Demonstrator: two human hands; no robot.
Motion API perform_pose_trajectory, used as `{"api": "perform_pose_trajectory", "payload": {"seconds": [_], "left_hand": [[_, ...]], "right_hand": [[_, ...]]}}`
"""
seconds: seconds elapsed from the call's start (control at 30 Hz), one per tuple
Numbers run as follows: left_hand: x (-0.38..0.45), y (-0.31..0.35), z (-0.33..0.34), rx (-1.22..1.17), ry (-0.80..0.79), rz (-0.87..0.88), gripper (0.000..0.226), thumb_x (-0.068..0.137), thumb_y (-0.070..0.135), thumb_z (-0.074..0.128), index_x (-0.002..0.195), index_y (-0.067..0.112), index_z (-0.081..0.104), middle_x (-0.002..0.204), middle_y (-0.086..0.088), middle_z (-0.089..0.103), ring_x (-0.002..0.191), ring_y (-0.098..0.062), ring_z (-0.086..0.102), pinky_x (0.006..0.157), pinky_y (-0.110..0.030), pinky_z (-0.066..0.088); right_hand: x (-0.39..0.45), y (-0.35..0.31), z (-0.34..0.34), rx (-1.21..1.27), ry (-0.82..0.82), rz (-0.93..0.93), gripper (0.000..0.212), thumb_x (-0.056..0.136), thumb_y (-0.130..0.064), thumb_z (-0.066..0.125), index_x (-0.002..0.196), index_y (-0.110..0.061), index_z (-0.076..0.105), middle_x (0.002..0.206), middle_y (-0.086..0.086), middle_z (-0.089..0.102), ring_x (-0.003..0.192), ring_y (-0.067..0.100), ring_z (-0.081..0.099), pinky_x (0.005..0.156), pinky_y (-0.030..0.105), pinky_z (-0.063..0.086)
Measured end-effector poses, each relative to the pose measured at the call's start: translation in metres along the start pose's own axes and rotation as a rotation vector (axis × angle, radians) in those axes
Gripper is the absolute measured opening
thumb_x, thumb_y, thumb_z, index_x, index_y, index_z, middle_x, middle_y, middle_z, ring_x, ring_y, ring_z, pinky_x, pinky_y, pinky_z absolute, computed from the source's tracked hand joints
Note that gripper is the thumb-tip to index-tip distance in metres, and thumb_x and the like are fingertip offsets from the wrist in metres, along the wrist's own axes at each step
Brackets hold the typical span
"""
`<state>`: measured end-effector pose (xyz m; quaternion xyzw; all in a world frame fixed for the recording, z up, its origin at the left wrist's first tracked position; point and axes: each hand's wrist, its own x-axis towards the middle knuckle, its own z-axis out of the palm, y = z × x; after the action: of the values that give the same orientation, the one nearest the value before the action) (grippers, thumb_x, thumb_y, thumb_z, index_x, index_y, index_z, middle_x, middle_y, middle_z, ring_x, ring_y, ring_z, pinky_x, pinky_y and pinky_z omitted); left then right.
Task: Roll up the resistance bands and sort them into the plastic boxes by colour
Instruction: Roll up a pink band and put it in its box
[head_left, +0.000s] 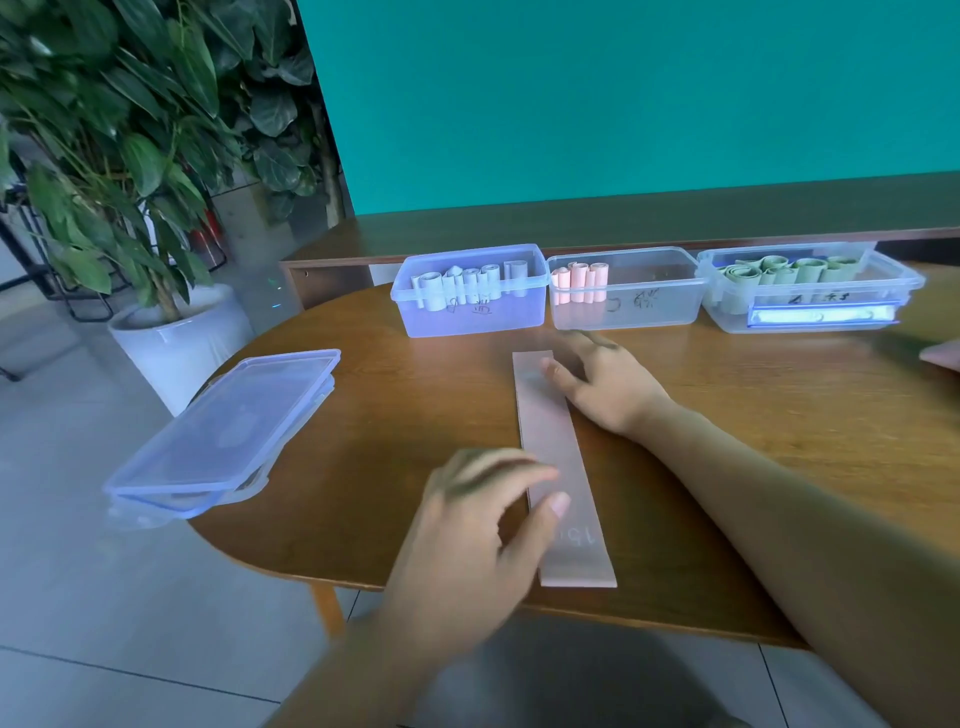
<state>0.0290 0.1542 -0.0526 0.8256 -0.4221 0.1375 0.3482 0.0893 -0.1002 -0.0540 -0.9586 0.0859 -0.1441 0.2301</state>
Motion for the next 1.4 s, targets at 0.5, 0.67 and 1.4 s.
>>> {"api": "perform_pose_trajectory", "payload": {"seconds": [0.5, 0.67, 1.4], "left_hand": [[-0.005, 0.003, -0.019, 0.057, -0.463, -0.176, 0.066, 0.085, 0.078, 0.049, 0.145, 0.055, 0.034, 0.153, 0.037, 0.017, 0.146, 0.002, 0.008, 0.121, -0.041, 0.024], [-0.011, 0.008, -0.018, 0.201, -0.437, -0.192, 0.086, 0.075, 0.092, 0.020, 0.150, 0.051, 0.026, 0.159, 0.030, 0.011, 0.146, 0.003, 0.000, 0.124, -0.041, 0.015], [-0.032, -0.010, -0.003, -0.163, -0.074, 0.167, 0.030, 0.084, 0.044, 0.077, 0.102, 0.020, 0.077, 0.102, 0.016, 0.070, 0.100, -0.005, 0.065, 0.083, -0.031, 0.055]], "right_hand": [[-0.027, -0.014, -0.008, -0.195, -0.098, 0.019, 0.077, 0.092, -0.078, 0.036, 0.151, -0.030, 0.038, 0.159, -0.003, 0.037, 0.147, 0.023, 0.033, 0.119, 0.045, 0.023], [-0.043, -0.015, -0.009, -0.122, -0.022, 0.046, 0.064, 0.095, -0.072, 0.036, 0.131, -0.023, 0.059, 0.134, -0.002, 0.060, 0.123, 0.023, 0.055, 0.105, 0.041, 0.043], [-0.153, -0.036, -0.024, 0.310, 0.059, -0.214, 0.020, 0.093, -0.037, 0.071, 0.109, -0.026, 0.074, 0.107, -0.017, 0.070, 0.103, 0.005, 0.066, 0.089, 0.020, 0.048]]}}
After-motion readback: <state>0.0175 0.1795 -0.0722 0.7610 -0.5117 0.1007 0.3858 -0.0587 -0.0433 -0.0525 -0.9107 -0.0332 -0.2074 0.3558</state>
